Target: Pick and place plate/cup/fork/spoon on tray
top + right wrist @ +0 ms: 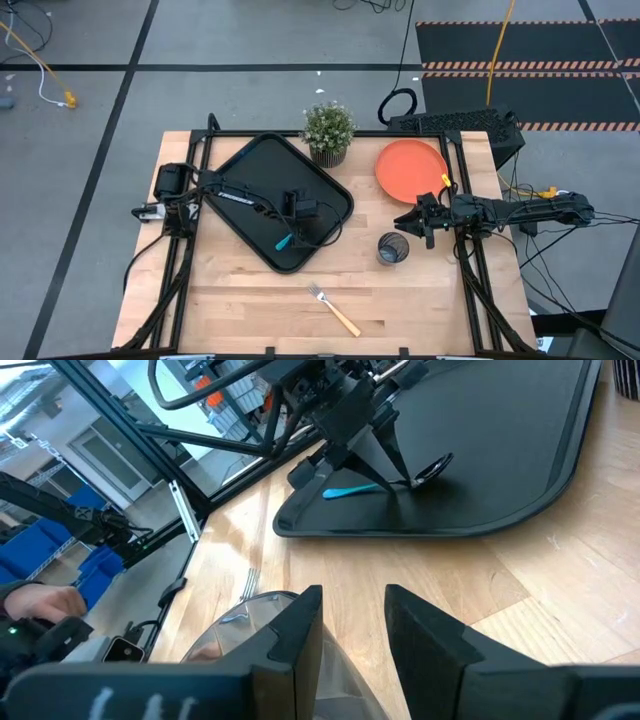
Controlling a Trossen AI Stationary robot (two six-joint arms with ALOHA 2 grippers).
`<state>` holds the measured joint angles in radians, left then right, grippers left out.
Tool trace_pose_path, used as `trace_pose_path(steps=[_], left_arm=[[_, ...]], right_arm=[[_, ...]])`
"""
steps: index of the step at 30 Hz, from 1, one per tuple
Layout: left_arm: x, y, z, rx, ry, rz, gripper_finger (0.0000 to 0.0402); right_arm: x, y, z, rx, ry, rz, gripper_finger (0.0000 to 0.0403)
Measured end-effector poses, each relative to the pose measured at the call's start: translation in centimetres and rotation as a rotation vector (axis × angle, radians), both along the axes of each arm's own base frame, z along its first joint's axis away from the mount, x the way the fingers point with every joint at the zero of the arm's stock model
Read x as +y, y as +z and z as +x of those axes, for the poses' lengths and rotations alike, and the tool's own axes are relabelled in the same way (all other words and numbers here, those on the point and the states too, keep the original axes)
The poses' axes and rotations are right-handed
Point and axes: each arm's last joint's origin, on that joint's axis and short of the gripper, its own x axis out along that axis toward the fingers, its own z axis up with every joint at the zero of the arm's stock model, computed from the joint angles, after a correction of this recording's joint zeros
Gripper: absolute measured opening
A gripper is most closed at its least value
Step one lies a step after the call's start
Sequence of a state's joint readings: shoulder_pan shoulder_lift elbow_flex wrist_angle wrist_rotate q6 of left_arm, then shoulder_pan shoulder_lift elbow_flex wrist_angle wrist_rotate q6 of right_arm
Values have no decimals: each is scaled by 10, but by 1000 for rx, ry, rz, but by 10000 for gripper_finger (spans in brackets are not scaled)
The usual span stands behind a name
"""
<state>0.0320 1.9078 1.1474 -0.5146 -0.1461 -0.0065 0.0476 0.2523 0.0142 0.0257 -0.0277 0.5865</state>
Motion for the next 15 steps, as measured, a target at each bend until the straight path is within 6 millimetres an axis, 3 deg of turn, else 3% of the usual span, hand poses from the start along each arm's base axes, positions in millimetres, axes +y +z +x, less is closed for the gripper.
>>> trace_pose_path(steps=[15], left_arm=[[10, 2, 4, -49, 25, 13, 97]], right_arm=[[0, 0, 0, 0, 0, 0, 105]])
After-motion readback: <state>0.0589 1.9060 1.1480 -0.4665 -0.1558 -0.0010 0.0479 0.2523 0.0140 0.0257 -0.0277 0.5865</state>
